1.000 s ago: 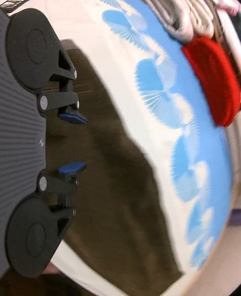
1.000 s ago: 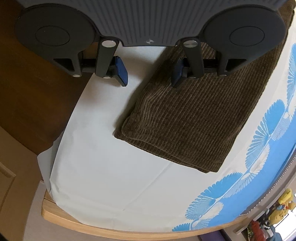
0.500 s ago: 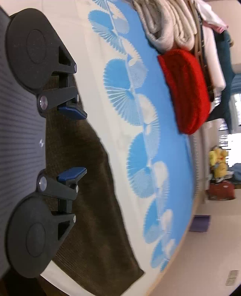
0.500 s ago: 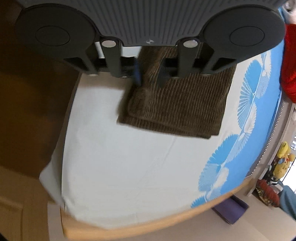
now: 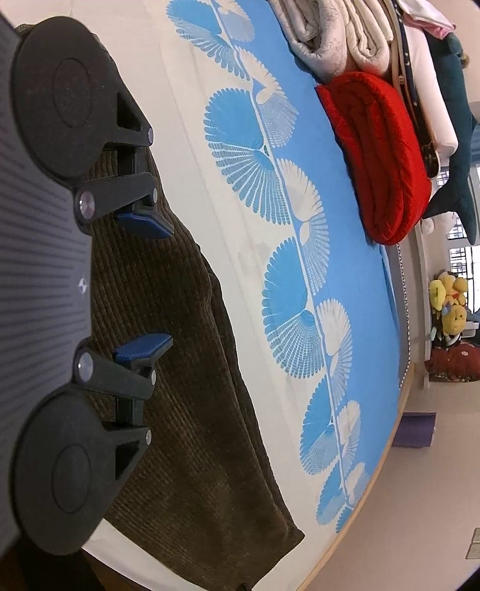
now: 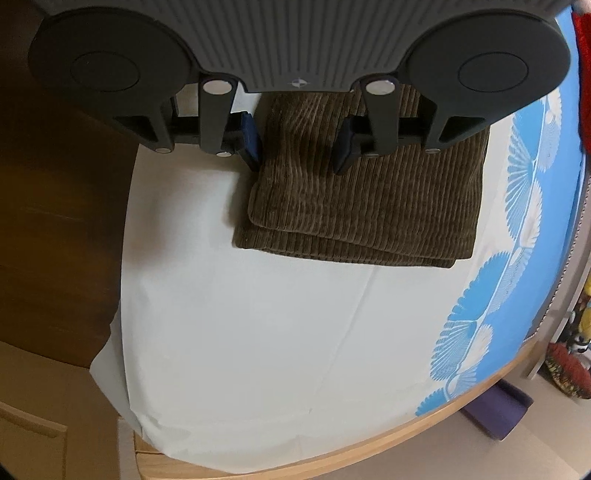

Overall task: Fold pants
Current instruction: 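Grasp the folded leg end with the right tool and lift it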

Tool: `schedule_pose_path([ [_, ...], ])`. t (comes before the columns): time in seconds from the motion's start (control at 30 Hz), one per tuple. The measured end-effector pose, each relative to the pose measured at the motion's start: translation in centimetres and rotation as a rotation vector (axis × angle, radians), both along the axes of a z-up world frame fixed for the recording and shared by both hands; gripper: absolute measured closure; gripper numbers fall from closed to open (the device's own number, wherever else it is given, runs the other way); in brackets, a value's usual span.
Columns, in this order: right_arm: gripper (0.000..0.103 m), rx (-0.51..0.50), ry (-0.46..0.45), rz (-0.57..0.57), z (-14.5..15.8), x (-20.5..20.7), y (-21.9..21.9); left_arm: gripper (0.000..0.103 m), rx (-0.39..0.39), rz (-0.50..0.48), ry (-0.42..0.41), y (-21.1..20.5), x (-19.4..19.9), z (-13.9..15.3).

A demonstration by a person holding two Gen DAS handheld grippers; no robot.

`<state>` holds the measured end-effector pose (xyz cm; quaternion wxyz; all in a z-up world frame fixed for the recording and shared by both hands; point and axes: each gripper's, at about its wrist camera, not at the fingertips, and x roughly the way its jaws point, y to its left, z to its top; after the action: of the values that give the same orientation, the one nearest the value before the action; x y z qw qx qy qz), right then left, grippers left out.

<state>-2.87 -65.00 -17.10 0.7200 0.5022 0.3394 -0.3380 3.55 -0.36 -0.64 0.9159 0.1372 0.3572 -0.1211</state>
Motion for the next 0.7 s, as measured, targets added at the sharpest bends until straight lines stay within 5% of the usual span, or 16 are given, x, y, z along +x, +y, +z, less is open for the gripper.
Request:
schedule_pose_path([
  [0.27, 0.086, -0.013, -0.002, -0.012, 0.0, 0.3, -0.1, 0.040, 0.008, -0.003, 0.007, -0.1, -0.2, -0.3],
  [0.7, 0.089, -0.055, -0.102, -0.016, 3.1, -0.8, 0.7, 0.040, 0.012, -0.009, 0.009, -0.1, -1.1, -0.2],
])
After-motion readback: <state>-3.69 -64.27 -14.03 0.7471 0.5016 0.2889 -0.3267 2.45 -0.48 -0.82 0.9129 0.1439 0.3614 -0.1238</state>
